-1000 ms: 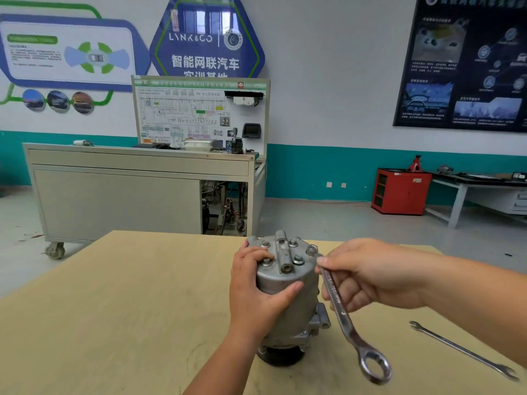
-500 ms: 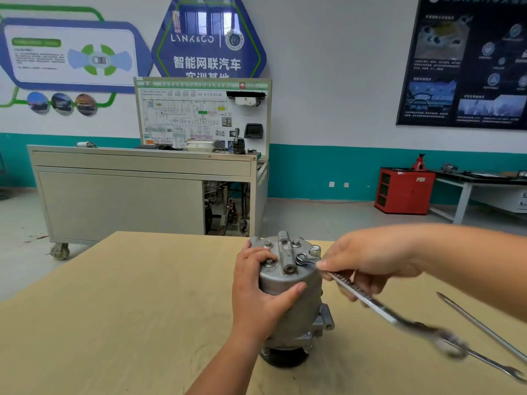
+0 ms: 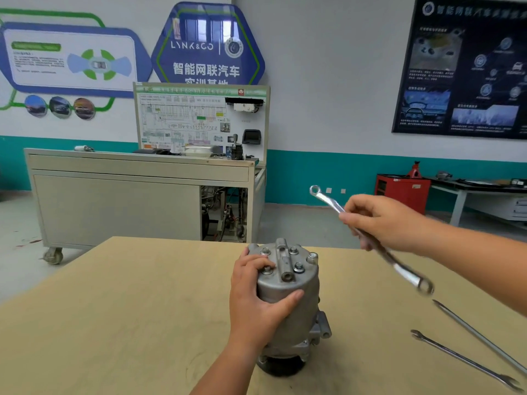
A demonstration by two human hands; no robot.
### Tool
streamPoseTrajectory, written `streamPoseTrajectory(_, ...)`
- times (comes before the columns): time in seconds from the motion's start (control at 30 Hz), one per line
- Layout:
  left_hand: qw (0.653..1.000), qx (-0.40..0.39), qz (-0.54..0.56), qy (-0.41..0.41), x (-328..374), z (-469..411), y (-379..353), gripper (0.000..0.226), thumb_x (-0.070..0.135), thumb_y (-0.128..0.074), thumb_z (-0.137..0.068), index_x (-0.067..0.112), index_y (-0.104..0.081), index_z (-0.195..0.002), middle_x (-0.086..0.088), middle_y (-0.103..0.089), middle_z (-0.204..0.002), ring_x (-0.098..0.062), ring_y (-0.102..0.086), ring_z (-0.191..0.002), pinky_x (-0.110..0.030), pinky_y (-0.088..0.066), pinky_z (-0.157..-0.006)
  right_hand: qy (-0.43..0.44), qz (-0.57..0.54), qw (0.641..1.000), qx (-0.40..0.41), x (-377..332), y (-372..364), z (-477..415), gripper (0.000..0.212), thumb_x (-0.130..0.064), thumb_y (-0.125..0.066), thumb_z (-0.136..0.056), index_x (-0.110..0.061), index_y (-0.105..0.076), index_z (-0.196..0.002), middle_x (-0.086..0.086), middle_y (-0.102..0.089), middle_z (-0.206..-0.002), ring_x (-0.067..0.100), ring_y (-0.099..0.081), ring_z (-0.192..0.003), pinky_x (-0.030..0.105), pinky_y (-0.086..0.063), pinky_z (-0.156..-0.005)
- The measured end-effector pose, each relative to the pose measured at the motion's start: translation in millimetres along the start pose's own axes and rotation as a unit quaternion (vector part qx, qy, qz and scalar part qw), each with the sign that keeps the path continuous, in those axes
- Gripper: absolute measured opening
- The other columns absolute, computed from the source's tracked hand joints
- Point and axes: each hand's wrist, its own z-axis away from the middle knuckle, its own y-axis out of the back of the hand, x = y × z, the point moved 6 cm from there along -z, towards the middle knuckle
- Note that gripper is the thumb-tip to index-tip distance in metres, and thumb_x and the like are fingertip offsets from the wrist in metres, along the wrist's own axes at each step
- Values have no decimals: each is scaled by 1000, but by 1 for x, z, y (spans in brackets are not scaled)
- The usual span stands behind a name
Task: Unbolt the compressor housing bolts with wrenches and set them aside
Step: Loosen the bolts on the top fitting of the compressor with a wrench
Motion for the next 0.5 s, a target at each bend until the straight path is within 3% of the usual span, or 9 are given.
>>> streamPoseTrajectory(0.1,1000,1,-6,-2,0,0,0,50,56,-73,-54,38,-50,-95,37,-44,-115,14,-26,-131,-8,-23,-105,-79,-108,988,-76,-1,-33,26,16,-23,-50,-95,-8,-54,-99,6,-59,-71,12,-65,-50,19,-50,-47)
streamPoseTrajectory(0.23,1000,7,-3,-17,4,-2,1,50,55,-73,-56,38,-50,-96,23,-48,-115,13,-28,-130,-6,-24,-105,-160,-168,956,-182,-6,-73,55,22,-27,-41,-100,-9,-54,-100,-1,-62,-54,14,-65,-50,18,-47,-44)
streamPoseTrajectory(0.5,1000,5,2,-12,4,-1,1,50,53,-74,-56,36,-50,-96,15,-50,-114,5,-30,-133,-10,-26,-107,-194,-174,948,-185,-15,-83,48,26,-27,-41,-101,-7,-54,-88,-1,-59,-45,9,-58,-40,16,-43,-37)
